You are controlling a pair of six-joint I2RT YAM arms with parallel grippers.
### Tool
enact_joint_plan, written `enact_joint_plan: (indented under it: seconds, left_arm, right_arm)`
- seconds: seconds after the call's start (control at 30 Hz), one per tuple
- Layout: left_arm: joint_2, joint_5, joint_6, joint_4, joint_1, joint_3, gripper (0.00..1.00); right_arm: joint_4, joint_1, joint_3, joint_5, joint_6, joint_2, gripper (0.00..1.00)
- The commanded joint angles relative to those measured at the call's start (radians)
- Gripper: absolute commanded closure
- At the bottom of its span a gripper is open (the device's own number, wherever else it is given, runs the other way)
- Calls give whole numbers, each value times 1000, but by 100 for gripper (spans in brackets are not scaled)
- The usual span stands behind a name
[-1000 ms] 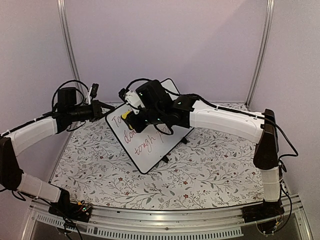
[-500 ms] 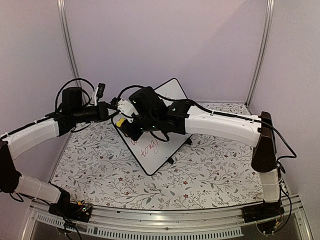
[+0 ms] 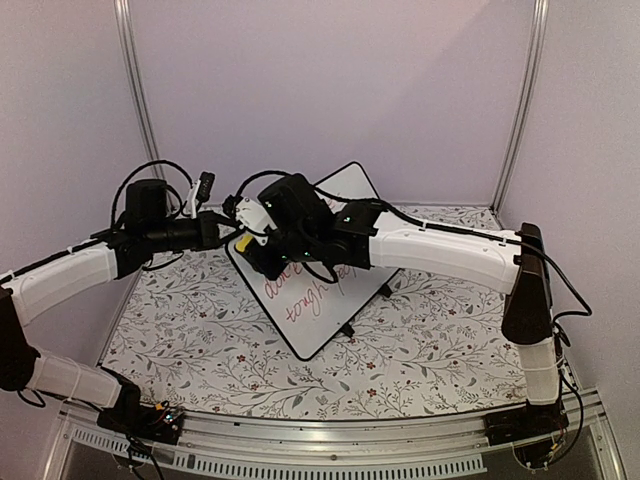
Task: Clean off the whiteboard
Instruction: Erase the whiteboard at the center of the board.
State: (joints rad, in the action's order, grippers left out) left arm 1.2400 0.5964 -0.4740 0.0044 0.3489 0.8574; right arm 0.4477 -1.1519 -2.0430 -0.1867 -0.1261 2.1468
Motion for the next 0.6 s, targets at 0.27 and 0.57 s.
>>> enact_joint_plan:
  seconds: [0.27,0.57]
  left_arm:
    - [-23,113,32,57,28,-29,100]
    - [-28,115,29,65,28,-32,100]
  right_arm:
    - [-30,-3,96,-21,21,6,76]
    - [-98,-3,347,-14,86,-108,76]
